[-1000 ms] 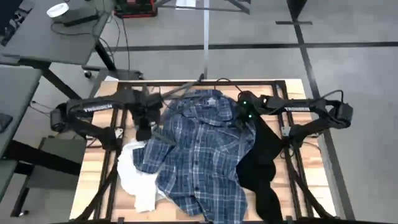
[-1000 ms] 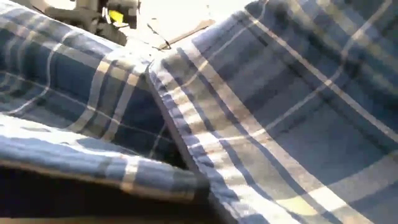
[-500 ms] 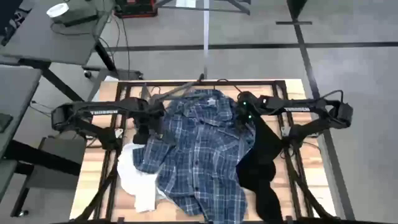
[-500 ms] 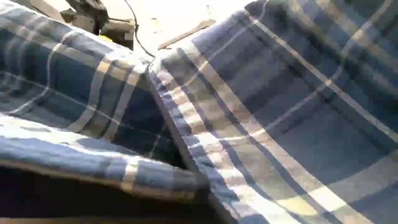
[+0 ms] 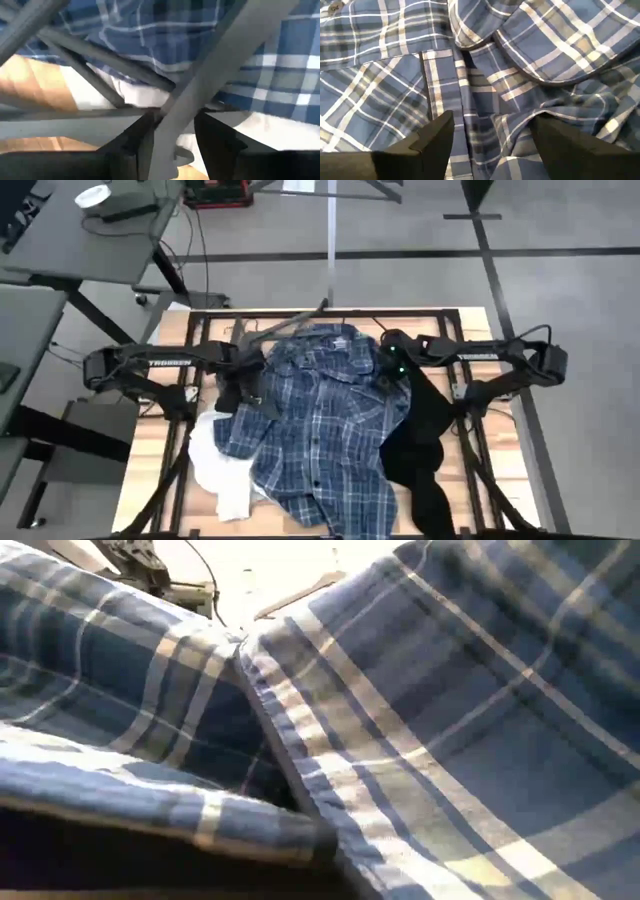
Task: Hang clothes
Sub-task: Hang the blue long sleeve polo on the rack
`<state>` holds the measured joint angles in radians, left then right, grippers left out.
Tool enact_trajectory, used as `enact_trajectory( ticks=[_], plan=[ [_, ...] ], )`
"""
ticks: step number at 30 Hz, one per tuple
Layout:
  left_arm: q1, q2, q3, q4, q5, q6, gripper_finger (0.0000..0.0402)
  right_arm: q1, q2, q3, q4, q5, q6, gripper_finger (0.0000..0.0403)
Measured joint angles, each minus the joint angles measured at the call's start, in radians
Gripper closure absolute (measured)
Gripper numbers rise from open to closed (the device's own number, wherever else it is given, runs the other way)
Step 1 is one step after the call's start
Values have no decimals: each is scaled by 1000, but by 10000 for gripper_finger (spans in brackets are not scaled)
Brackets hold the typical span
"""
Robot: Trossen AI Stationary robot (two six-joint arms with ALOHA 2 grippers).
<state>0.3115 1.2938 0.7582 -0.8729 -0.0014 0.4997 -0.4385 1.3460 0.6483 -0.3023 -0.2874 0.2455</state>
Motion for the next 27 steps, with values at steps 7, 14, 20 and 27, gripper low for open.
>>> enact_trajectory(
  ticks=[7, 14, 20, 27],
  plan=[
    [-11, 0, -46, 58, 57, 188, 281, 0, 0, 0, 1, 0, 0, 157],
    [-11, 0, -78, 86, 57, 162, 306, 0, 0, 0, 0, 0, 23, 157],
    [-11, 0, 56, -72, 70, 130, 350, -1, 0, 0, 14, 0, 56, 157],
    [-11, 0, 282, -229, 131, 67, 350, -5, 0, 46, 15, -1, -4, 157]
  ],
)
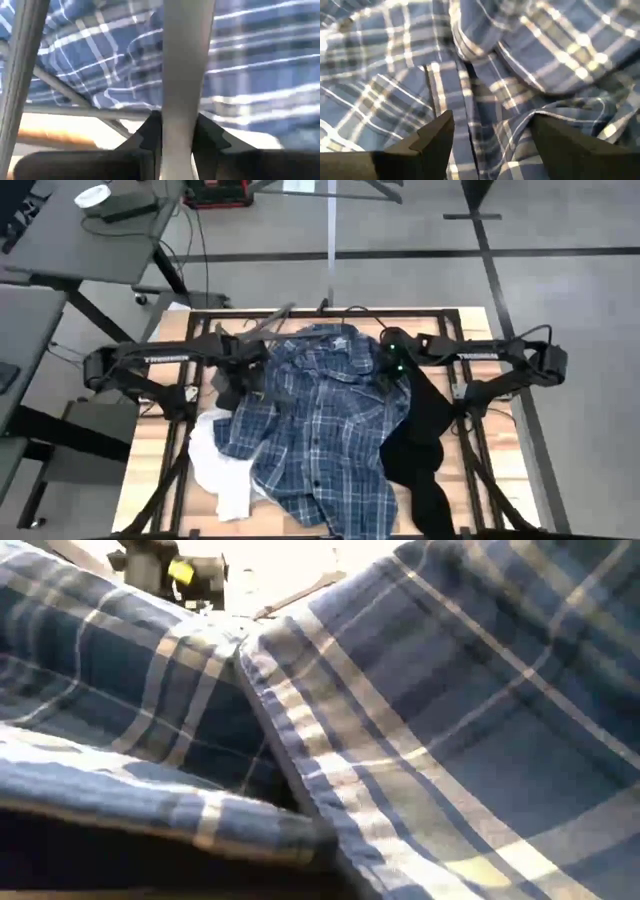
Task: Hang clothes
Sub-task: Hang the blue long sleeve polo on the rack
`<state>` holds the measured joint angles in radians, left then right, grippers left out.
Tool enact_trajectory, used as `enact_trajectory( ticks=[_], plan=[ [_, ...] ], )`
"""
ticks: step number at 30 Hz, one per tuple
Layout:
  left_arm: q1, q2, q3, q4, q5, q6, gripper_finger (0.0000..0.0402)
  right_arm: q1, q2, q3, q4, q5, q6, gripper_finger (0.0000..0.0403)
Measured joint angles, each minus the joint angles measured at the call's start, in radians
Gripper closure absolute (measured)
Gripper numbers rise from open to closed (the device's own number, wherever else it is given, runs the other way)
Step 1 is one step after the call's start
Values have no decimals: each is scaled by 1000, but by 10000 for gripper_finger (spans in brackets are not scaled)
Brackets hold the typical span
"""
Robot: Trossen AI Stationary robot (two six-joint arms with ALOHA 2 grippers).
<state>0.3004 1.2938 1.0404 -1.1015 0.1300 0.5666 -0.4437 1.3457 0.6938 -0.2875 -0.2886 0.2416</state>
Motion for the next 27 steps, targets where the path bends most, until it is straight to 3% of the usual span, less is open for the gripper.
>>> enact_trajectory(
  ticks=[7, 11, 19, 27],
  plan=[
    [0, 0, 191, -106, 38, -61, 350, -24, 0, 55, 1, 0, -74, 157],
    [11, 1, 308, -91, 48, -177, 350, -53, 0, 92, 0, 0, -111, 157],
    [176, 0, 520, 133, 38, -578, 350, -105, 0, 219, 7, 1, -272, 157],
    [336, 1, 559, 377, 72, -864, 350, -156, 0, 373, 8, 5, -356, 157]
  ],
)
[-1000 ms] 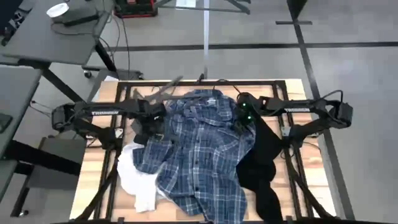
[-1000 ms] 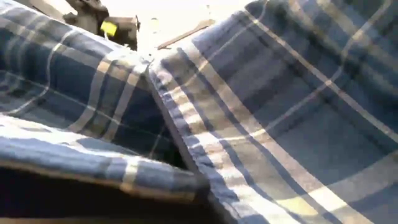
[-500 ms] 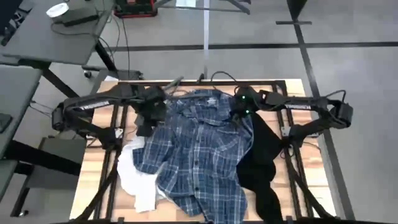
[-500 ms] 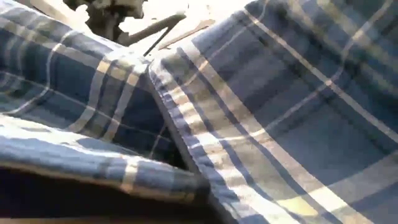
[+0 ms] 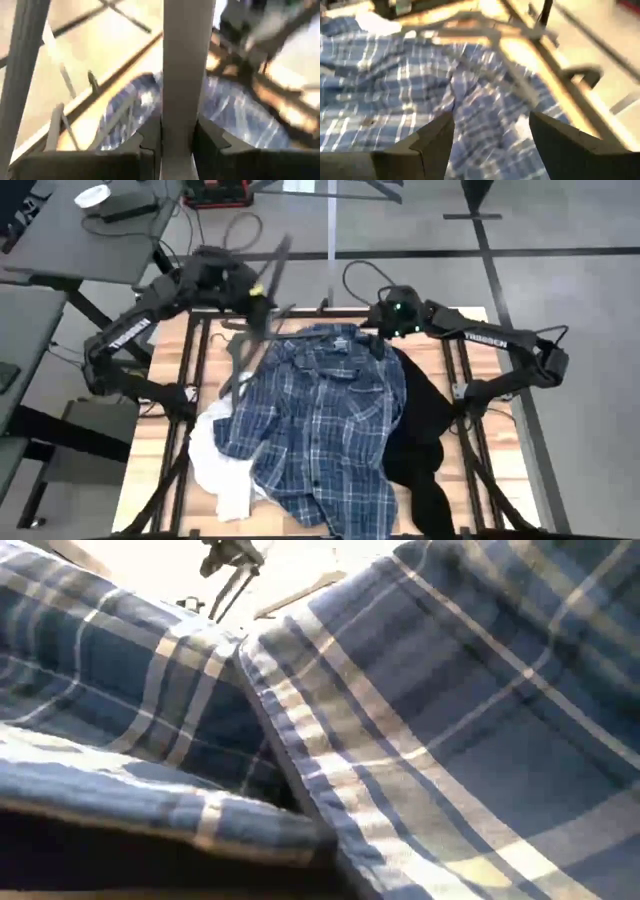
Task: Hang clothes
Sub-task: Hang the blue long sleeve polo on the rack
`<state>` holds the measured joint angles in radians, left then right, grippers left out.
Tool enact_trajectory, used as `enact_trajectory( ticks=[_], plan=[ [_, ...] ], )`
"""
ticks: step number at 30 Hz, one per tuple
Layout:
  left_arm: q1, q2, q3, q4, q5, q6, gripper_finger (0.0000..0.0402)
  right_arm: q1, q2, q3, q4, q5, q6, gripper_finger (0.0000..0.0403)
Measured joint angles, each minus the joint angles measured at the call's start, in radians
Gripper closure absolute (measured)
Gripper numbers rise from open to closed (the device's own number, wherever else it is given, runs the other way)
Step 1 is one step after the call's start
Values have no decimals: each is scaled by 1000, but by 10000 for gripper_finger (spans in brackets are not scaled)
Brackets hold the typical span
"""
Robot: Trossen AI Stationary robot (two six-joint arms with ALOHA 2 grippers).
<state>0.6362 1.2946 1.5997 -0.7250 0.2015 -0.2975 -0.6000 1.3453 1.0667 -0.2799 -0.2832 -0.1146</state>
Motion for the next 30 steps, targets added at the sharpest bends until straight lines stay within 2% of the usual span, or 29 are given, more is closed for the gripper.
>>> enact_trajectory(
  ticks=[3, 9, 15, 18, 21, 26, 30],
  plan=[
    [37, 1, 0, 165, 3, -105, 350, -8, 0, 47, 40, 1, 0, 157],
    [98, 24, 0, 481, -34, -251, 350, -20, 0, 62, 255, 1, 8, 157],
    [108, 86, 0, 836, -42, -395, 350, -6, 1, 62, 407, 3, -4, 157],
    [104, 119, 0, 944, -34, -465, 350, 22, 1, 62, 441, 7, -48, 157],
    [99, 151, 0, 1024, -42, -518, 350, 60, 1, 62, 448, 108, -108, 157],
    [82, 195, 0, 1110, -45, -607, 350, 104, 2, 62, 491, 361, -172, 157],
    [59, 222, 0, 1178, -31, -668, 350, 102, 3, 62, 558, 400, -175, 157]
  ],
)
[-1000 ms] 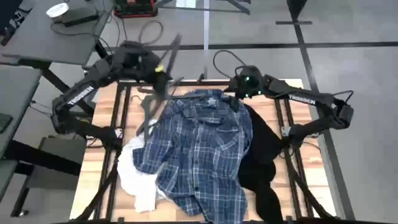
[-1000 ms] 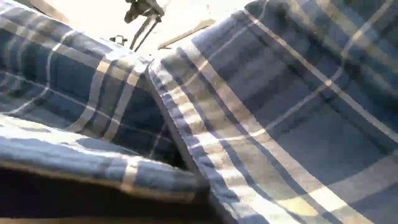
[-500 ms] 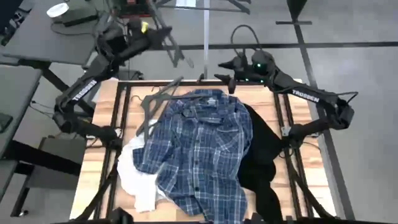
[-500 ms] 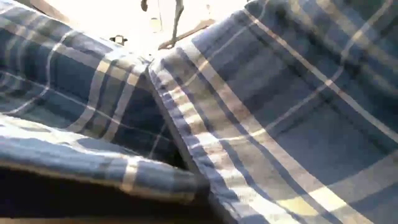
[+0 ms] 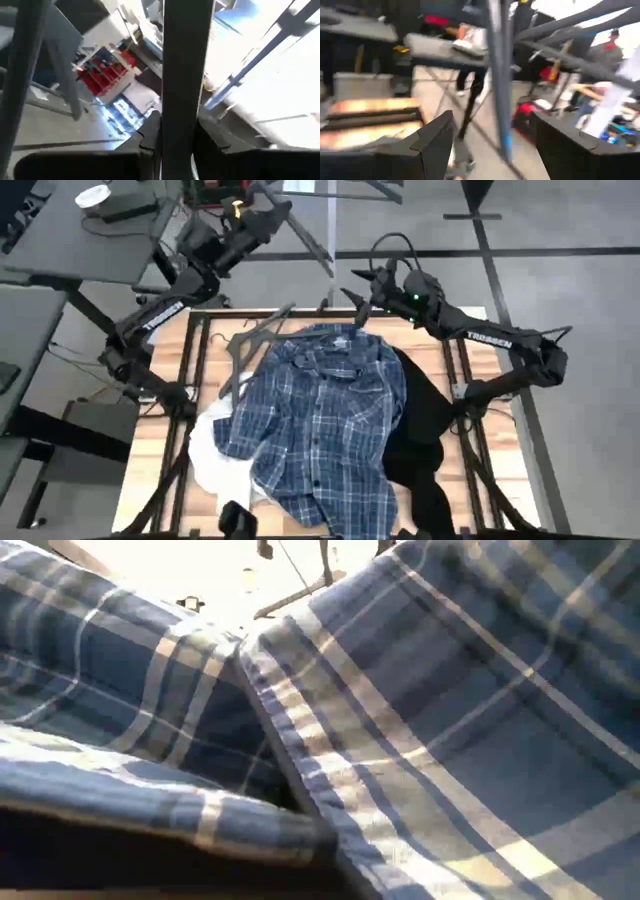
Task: Hang clothes
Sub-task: Hang the blue long sleeve polo on the rack
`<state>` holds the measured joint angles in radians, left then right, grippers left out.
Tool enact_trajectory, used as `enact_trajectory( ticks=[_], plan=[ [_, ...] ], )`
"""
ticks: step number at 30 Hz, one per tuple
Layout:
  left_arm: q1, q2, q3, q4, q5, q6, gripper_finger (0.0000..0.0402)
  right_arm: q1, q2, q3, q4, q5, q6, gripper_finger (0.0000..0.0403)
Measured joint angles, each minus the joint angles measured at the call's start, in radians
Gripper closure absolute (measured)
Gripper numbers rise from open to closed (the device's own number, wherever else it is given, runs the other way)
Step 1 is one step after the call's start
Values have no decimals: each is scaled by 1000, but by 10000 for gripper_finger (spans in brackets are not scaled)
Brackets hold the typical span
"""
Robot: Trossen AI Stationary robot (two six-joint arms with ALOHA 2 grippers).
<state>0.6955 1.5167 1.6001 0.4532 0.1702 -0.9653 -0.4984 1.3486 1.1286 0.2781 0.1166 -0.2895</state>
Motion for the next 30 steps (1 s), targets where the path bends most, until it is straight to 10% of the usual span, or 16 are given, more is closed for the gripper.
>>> enact_trajectory(
  ticks=[13, 24, 30],
  plan=[
    [-54, 23, 0, 65, -2, -41, 350, 4, 75, 0, 91, 15, -52, 168],
    [-57, 25, -1, 65, 18, -68, 350, -24, 79, 0, 35, 23, -58, 371],
    [-59, 23, 0, 40, 81, 1, 321, -31, 78, 19, 0, 1, 23, 372]
  ],
)
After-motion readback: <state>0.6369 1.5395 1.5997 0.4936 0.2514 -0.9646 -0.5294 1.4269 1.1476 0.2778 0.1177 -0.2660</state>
